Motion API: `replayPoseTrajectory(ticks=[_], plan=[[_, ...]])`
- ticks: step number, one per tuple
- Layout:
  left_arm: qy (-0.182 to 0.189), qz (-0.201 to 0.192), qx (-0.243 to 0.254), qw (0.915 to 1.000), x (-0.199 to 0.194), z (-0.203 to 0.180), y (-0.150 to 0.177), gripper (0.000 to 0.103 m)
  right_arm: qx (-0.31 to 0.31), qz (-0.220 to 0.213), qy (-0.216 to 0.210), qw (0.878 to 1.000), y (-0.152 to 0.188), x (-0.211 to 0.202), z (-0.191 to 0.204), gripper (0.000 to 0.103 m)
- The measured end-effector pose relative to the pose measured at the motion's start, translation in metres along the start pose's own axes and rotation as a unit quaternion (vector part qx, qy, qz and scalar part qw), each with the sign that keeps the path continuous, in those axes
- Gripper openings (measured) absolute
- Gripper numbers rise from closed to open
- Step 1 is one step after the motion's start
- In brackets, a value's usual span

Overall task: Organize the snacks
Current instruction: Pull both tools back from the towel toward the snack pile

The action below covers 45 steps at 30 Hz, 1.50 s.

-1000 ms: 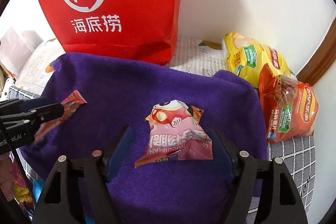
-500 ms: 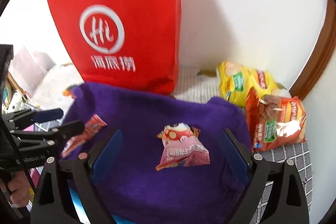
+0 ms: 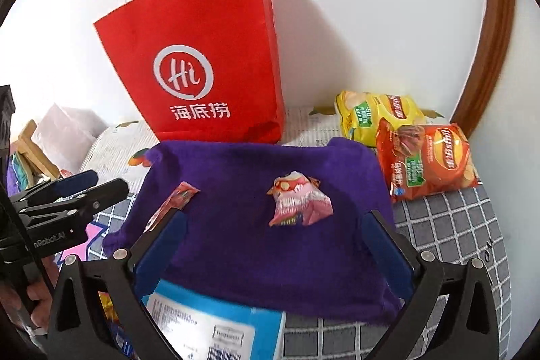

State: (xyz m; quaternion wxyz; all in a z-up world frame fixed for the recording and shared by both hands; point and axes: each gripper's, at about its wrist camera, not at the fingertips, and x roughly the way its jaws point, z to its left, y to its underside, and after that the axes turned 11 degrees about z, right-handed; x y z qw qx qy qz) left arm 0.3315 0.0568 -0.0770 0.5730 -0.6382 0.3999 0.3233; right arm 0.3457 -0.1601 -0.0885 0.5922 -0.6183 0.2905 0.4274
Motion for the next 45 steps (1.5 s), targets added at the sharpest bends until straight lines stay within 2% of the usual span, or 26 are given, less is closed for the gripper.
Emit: replayPoseTrajectory(ticks=[3, 12, 14, 18, 21, 29, 36, 38, 40, 43, 45], plan=[[-0.001, -0.006, -0.004, 1.0000, -0.011, 0.003, 0.014, 0.072, -0.002, -0.006, -0.002, 1.000, 0.011, -0.011, 0.004, 0.102], [0.026, -0.034, -0.015, 0.9990, -0.045, 0.009, 0.067, 0.072, 0.005, -0.014, -0.003, 1.000, 0.053, -0.048, 0.012, 0.102], [0.038, -0.032, -0.012, 0.9987, -0.048, 0.007, 0.079, 0.072, 0.010, -0.017, -0.011, 1.000, 0.065, -0.056, 0.012, 0.102], [0.024, -0.021, 0.001, 0.9995, -0.050, 0.002, 0.101, 0.072, 0.015, -0.020, -0.017, 1.000, 0.088, -0.064, 0.014, 0.102], [0.029, -0.001, 0.000, 0.9996, -0.050, 0.004, 0.115, 0.072, 0.022, -0.019, -0.019, 0.999, 0.106, -0.068, 0.013, 0.101], [0.024, 0.013, -0.040, 0.9988, -0.051, 0.034, 0.154, 0.072, 0.042, 0.015, -0.042, 0.998, 0.150, -0.056, 0.007, 0.090], [0.029, 0.022, -0.057, 0.9977, -0.043, 0.050, 0.177, 0.072, 0.013, 0.043, -0.065, 0.997, 0.184, -0.040, 0.027, 0.089], [0.032, 0.024, -0.055, 0.9977, -0.042, 0.051, 0.181, 0.072, 0.001, 0.048, -0.058, 0.997, 0.190, -0.034, 0.034, 0.089], [0.035, 0.026, -0.051, 0.9978, -0.040, 0.050, 0.185, 0.072, -0.004, 0.057, -0.033, 0.998, 0.194, -0.027, 0.036, 0.085], [0.039, 0.029, -0.051, 0.9975, -0.037, 0.050, 0.189, 0.072, 0.011, 0.078, -0.008, 0.997, 0.198, -0.016, 0.026, 0.081], [0.045, 0.032, -0.052, 0.9971, -0.033, 0.050, 0.191, 0.072, 0.031, 0.097, -0.013, 0.995, 0.201, -0.007, 0.014, 0.081]])
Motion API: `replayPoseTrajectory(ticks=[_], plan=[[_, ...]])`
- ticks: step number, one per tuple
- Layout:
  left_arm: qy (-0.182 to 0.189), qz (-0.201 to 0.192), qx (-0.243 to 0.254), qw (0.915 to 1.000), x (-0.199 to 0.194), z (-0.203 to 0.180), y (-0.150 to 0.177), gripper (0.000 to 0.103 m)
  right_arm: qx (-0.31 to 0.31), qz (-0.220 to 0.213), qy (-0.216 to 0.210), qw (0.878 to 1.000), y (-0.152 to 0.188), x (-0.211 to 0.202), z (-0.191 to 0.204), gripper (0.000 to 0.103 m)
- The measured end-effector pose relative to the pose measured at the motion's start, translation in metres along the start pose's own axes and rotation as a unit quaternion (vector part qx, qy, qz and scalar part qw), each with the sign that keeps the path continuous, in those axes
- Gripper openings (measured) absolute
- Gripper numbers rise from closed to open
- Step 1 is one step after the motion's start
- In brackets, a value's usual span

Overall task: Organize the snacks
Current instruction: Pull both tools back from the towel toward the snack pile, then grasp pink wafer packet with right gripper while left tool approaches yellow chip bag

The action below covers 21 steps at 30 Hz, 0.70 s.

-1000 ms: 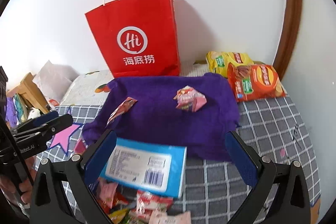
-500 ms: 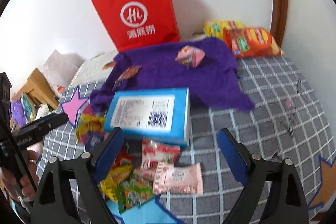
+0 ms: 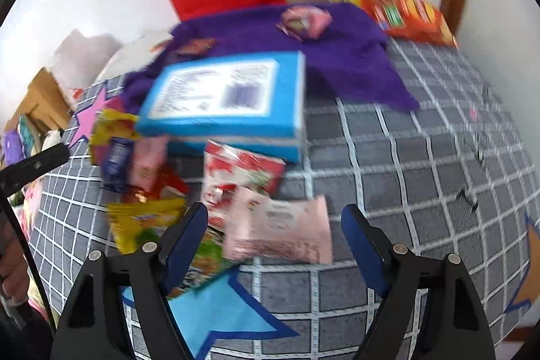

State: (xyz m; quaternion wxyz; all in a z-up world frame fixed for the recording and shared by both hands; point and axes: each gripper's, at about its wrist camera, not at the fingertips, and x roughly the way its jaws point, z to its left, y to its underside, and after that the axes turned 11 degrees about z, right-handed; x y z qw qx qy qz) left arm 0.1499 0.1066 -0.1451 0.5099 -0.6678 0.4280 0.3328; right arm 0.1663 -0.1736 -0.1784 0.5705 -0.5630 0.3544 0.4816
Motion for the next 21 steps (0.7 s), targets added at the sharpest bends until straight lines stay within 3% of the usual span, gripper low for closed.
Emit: replayPoseTrajectory(ticks=[5, 11, 13, 18, 19, 21], plan=[[0.005, 0.009, -0.001, 0.9999, 0.007, 0.001, 0.001, 0.072, 0.000, 0.038, -0.006, 0.999, 0.004, 0.020, -0.007, 0.081], [0.007, 0.013, 0.000, 0.9999, 0.010, 0.004, 0.001, 0.072, -0.017, 0.036, 0.029, 0.999, 0.008, 0.037, 0.002, 0.081], [0.008, 0.013, -0.001, 0.9999, 0.010, 0.006, 0.002, 0.072, -0.027, 0.031, 0.049, 0.998, 0.010, 0.038, 0.006, 0.068], [0.012, 0.007, -0.008, 0.9999, 0.009, 0.011, 0.001, 0.072, -0.027, 0.021, 0.045, 0.998, 0.010, 0.033, 0.002, 0.061], [0.012, 0.007, -0.009, 0.9999, 0.008, 0.012, 0.001, 0.072, -0.025, 0.018, 0.042, 0.999, 0.011, 0.029, -0.001, 0.045], [0.013, 0.005, -0.011, 0.9998, 0.007, 0.013, 0.001, 0.072, -0.019, 0.017, 0.038, 0.999, 0.011, 0.022, -0.005, 0.045]])
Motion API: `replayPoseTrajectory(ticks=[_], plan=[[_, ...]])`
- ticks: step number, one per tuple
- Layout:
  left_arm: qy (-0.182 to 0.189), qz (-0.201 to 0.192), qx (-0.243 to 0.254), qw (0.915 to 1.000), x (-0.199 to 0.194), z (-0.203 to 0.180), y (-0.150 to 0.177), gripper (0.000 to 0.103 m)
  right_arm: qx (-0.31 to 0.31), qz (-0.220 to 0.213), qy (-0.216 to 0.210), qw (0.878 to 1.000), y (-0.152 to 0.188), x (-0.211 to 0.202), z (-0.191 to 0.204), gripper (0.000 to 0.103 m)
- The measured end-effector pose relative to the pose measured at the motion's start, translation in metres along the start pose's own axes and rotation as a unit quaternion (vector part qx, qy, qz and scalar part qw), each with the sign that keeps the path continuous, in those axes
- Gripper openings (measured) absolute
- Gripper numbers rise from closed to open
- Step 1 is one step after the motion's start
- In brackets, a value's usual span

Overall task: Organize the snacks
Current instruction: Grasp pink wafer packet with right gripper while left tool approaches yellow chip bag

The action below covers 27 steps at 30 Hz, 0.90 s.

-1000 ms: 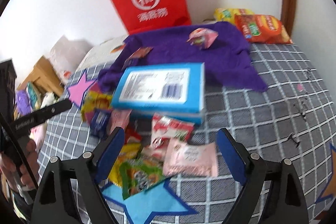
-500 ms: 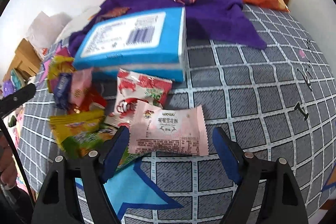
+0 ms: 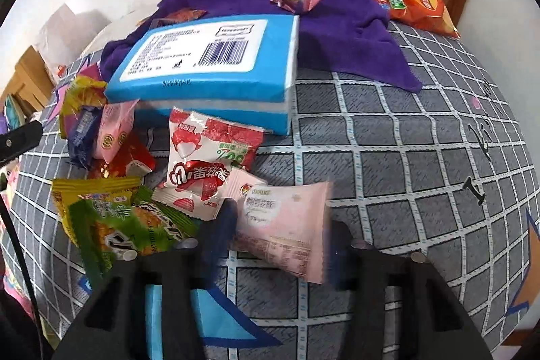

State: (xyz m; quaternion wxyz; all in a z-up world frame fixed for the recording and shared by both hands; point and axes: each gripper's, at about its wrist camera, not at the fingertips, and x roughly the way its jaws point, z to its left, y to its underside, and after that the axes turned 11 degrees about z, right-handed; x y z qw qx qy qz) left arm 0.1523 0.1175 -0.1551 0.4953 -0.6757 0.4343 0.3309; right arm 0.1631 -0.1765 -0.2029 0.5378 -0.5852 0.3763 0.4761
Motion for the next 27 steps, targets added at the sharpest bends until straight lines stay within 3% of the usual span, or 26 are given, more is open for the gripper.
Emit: replayPoseTrajectory(ticks=[27], plan=[[0.004, -0.014, 0.013, 0.9998, -0.007, -0.006, -0.004, 0.072, 0.014, -0.042, -0.008, 0.999, -0.006, -0.033, -0.005, 0.044]])
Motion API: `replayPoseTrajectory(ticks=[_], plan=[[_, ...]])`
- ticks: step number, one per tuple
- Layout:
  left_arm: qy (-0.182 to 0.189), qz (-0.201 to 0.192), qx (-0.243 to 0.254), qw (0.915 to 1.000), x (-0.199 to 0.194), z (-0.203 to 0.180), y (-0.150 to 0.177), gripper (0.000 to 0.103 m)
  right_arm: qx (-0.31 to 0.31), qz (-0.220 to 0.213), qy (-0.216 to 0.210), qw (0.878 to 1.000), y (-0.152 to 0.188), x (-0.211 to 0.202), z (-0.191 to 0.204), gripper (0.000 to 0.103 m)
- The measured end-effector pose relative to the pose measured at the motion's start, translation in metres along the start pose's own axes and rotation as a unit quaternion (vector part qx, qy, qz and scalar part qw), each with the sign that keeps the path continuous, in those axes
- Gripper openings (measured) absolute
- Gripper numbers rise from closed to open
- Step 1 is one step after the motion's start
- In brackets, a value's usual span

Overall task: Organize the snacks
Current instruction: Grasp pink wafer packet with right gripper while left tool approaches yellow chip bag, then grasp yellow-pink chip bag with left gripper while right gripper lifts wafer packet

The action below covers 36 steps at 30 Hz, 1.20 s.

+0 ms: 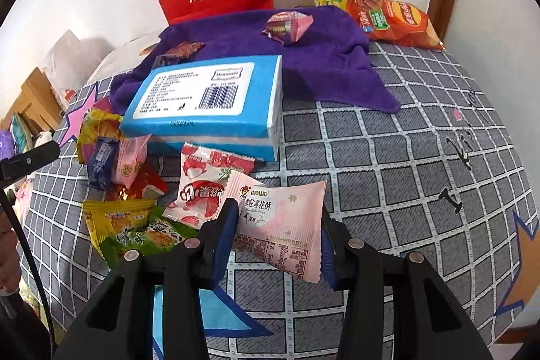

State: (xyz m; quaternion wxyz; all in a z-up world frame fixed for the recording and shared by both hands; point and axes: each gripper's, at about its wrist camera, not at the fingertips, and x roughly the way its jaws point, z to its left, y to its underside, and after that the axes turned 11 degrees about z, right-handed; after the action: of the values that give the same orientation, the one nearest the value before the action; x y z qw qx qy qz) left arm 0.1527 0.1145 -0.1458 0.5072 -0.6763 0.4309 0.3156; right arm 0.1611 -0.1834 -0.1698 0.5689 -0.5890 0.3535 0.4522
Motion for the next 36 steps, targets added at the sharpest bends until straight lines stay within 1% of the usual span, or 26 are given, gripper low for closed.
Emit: replayPoseTrajectory(ticks=[8, 12, 14, 19, 21, 23, 26, 28, 30, 31, 32, 33, 35, 36], plan=[[0.008, -0.009, -0.010, 0.9999, -0.004, 0.008, -0.003, 0.072, -0.002, -0.022, 0.000, 1.000, -0.009, -0.015, 0.002, 0.044], [0.013, -0.002, -0.013, 0.9998, 0.000, 0.012, -0.005, 0.072, -0.006, -0.031, -0.001, 1.000, -0.012, -0.019, 0.003, 0.044], [0.007, 0.000, -0.020, 0.9998, 0.003, 0.014, -0.008, 0.072, -0.007, -0.033, -0.002, 0.999, -0.013, -0.020, 0.004, 0.044], [0.011, 0.001, -0.026, 0.9996, 0.011, 0.015, -0.020, 0.072, -0.012, -0.030, -0.006, 0.999, -0.014, -0.017, 0.004, 0.044], [0.005, 0.009, -0.014, 0.9998, 0.019, 0.011, -0.027, 0.072, -0.013, -0.028, -0.007, 1.000, -0.015, -0.014, 0.003, 0.044], [-0.013, 0.024, 0.000, 0.9996, 0.033, 0.005, -0.034, 0.072, -0.012, -0.026, -0.009, 1.000, -0.016, -0.012, 0.001, 0.044], [-0.039, 0.036, 0.002, 0.9986, 0.049, 0.002, -0.044, 0.072, -0.011, -0.022, -0.011, 1.000, -0.018, -0.009, -0.002, 0.044], [-0.046, 0.041, 0.003, 0.9981, 0.057, 0.000, -0.048, 0.072, -0.010, -0.023, -0.011, 1.000, -0.020, -0.009, -0.003, 0.044], [-0.052, 0.049, 0.006, 0.9974, 0.063, 0.000, -0.049, 0.067, -0.010, -0.022, -0.012, 1.000, -0.022, -0.008, -0.005, 0.044], [-0.053, 0.050, 0.006, 0.9973, 0.064, 0.000, -0.050, 0.064, -0.010, -0.022, -0.011, 1.000, -0.023, -0.009, -0.005, 0.044], [-0.048, 0.050, 0.004, 0.9976, 0.065, 0.001, -0.050, 0.056, -0.011, -0.023, -0.010, 1.000, -0.024, -0.009, -0.006, 0.044], [-0.042, 0.052, 0.001, 0.9977, 0.065, 0.002, -0.050, 0.052, -0.012, -0.023, -0.010, 1.000, -0.026, -0.009, -0.006, 0.044], [-0.039, 0.049, 0.001, 0.9980, 0.063, 0.002, -0.049, 0.047, -0.013, -0.026, -0.011, 1.000, -0.028, -0.011, -0.006, 0.044], [-0.035, 0.046, 0.004, 0.9983, 0.060, 0.002, -0.049, 0.046, -0.013, -0.027, -0.012, 0.999, -0.029, -0.012, -0.006, 0.044]])
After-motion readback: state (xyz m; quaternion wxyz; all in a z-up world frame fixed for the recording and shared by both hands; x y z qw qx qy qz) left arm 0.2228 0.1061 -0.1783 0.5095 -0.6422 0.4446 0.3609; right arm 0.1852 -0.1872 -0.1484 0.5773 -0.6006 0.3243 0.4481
